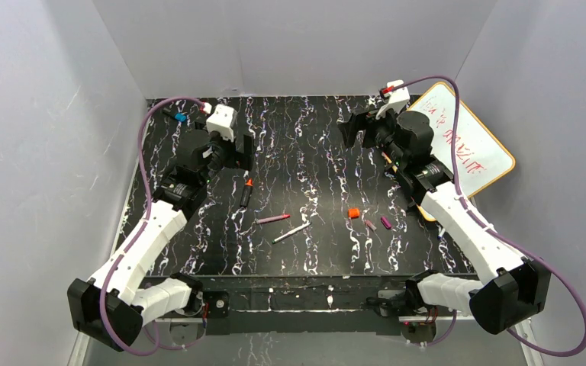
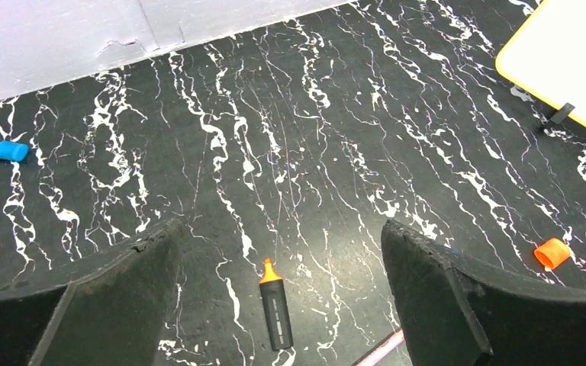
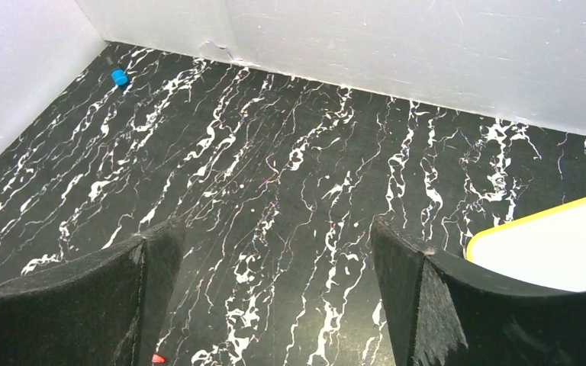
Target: Insert the pens into the pen caps
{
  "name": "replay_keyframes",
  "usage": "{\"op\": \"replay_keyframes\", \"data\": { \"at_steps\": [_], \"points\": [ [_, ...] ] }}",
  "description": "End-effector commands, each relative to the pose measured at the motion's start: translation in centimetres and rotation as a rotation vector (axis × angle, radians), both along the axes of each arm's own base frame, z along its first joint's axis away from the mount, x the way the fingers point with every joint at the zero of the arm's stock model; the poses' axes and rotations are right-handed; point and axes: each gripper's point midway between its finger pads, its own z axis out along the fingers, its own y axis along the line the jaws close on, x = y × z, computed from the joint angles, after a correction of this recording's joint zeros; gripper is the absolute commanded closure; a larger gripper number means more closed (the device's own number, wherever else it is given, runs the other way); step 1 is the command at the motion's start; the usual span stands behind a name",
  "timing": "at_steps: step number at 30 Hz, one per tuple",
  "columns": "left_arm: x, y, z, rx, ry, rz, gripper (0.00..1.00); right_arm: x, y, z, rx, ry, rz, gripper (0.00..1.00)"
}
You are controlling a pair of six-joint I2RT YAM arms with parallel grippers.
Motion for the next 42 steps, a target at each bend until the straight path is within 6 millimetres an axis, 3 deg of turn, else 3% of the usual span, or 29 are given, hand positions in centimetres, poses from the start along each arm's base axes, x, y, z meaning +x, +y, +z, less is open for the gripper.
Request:
{"op": "replay_keyframes", "data": {
  "at_steps": [1, 7, 13, 15, 17, 19, 22, 27, 31, 35, 38, 42],
  "points": [
    [-0.1, -0.2, -0.3, 0.020, 0.008, -0.027, 0.02, -0.5, -0.5, 4.0, 0.034, -0.139, -0.017, 0.01],
    [-0.7, -1.9, -1.2, 0.023, 0.045, -0.138, 0.02, -0.7, -0.9, 3.4, 0.012, -0.147, -0.026, 0.01],
    [-0.4, -1.3, -1.7, 0.048, 0.071, -0.103, 0.02, -0.9, -0.4, 2.5, -0.022, -0.128, 0.011, 0.01],
    [0.4, 0.2, -3.3, 0.100, 0.140, -0.009, 0.03, -1.2, -0.1, 2.3, -0.018, -0.110, 0.034, 0.01],
    [1.1, 1.9, -6.3, 0.185, 0.259, 0.092, 0.03, -1.2, 0.0, 1.6, -0.011, -0.077, 0.030, 0.01],
    [1.1, 2.5, -9.4, 0.266, 0.383, 0.120, 0.09, -1.1, -0.1, 1.0, -0.002, -0.058, 0.023, 0.01],
    [1.1, 1.9, -11.6, 0.275, 0.460, 0.109, 0.14, -1.1, 0.1, 0.4, 0.012, -0.050, 0.027, 0.01],
    [1.6, 2.8, -15.3, 0.373, 0.585, 0.155, 0.19, -1.2, 0.2, 0.0, 0.016, -0.039, 0.029, 0.01],
    [1.2, 1.6, -18.5, 0.343, 0.688, 0.131, 0.25, -1.6, -0.2, -0.5, 0.014, -0.034, 0.021, 0.01],
    [1.3, 1.0, -19.9, 0.329, 0.718, 0.115, 0.30, -2.1, -0.5, -0.9, 0.011, -0.042, 0.016, 0.01],
    [1.5, 0.6, -20.8, 0.320, 0.743, 0.105, 0.44, -2.1, -0.7, -1.0, 0.009, -0.041, 0.010, 0.01],
    [1.2, 0.4, -21.8, 0.315, 0.789, 0.107, 0.46, -2.2, -0.8, -1.0, 0.011, -0.044, 0.007, 0.01]
  ]
}}
